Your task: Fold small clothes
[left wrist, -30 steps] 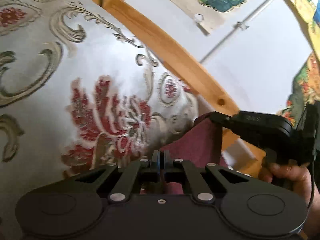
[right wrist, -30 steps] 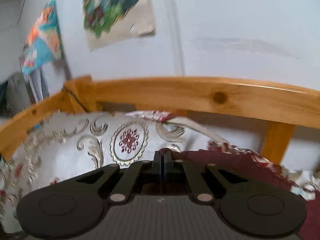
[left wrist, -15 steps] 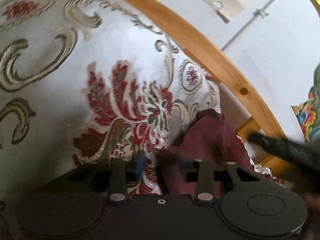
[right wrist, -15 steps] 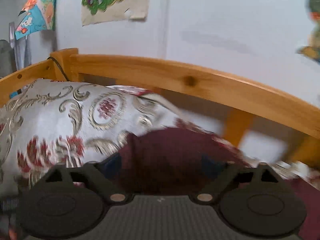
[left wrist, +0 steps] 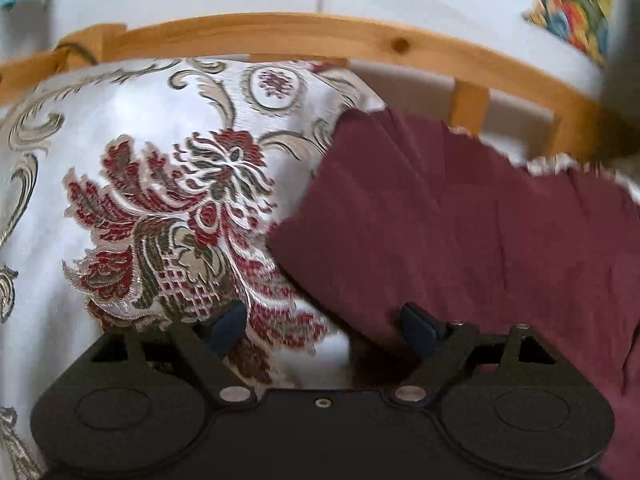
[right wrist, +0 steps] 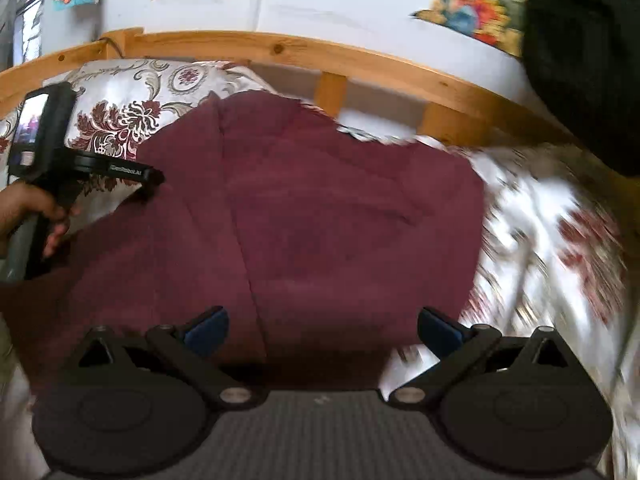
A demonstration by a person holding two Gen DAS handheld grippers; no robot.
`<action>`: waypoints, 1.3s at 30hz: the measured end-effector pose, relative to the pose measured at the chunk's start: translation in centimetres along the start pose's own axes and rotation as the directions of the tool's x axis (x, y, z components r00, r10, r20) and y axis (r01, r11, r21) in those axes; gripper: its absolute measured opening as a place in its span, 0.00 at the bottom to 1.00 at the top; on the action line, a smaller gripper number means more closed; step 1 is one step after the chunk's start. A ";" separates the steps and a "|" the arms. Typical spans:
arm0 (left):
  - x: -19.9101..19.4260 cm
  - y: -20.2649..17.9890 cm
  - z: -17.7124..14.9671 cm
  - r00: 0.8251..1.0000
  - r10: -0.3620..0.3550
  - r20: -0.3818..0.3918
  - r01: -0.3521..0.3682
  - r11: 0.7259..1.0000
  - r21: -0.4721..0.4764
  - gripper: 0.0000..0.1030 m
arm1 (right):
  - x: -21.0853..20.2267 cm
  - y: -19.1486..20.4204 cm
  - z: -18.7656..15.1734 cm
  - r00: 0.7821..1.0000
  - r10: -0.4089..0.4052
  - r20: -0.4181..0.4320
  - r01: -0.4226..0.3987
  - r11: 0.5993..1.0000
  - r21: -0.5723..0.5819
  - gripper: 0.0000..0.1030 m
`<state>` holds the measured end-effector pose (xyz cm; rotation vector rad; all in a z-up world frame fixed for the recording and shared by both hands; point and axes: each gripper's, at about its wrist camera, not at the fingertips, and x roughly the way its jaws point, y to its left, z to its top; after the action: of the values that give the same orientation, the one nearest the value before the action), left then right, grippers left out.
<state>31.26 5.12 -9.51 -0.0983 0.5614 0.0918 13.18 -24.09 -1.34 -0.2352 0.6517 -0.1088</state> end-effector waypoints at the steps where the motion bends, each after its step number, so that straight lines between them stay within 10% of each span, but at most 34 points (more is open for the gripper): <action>1: -0.1 -0.2 0.0 1.000 -0.008 -0.009 0.008 1.000 -0.007 0.84 | -1.0 -0.3 -0.8 1.000 -0.005 0.005 0.005 1.000 0.021 1.00; 13: -5.9 0.2 -2.6 0.975 -0.116 -0.189 0.104 0.992 -0.071 0.89 | -4.0 -0.3 -5.7 0.997 -0.030 -0.066 0.034 0.998 0.060 1.00; 21: -13.6 0.6 -3.2 0.958 -0.242 -0.153 0.229 0.969 -0.096 0.99 | -3.8 2.5 -6.8 0.990 0.004 -0.142 -0.015 0.997 -0.075 1.00; 27: -18.3 0.4 -5.1 0.950 -0.205 -0.235 0.239 0.963 0.124 0.99 | -5.0 5.7 -7.7 0.991 0.063 -0.120 -0.091 0.965 -0.247 1.00; 32: -20.7 -1.0 -7.8 0.971 -0.091 -0.220 0.185 0.870 0.457 0.99 | -4.3 9.5 -8.9 0.990 0.025 -0.138 -0.084 0.893 -0.441 1.00; 39: -19.5 -2.0 -9.6 0.952 -0.042 -0.302 0.210 0.809 0.550 0.99 | -2.5 11.4 -10.0 0.990 -0.089 -0.107 0.018 0.844 -0.536 1.00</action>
<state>10.01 0.85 -7.02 0.4564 0.8420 -0.2334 5.38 -14.46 -10.44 -0.7949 0.7960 0.0087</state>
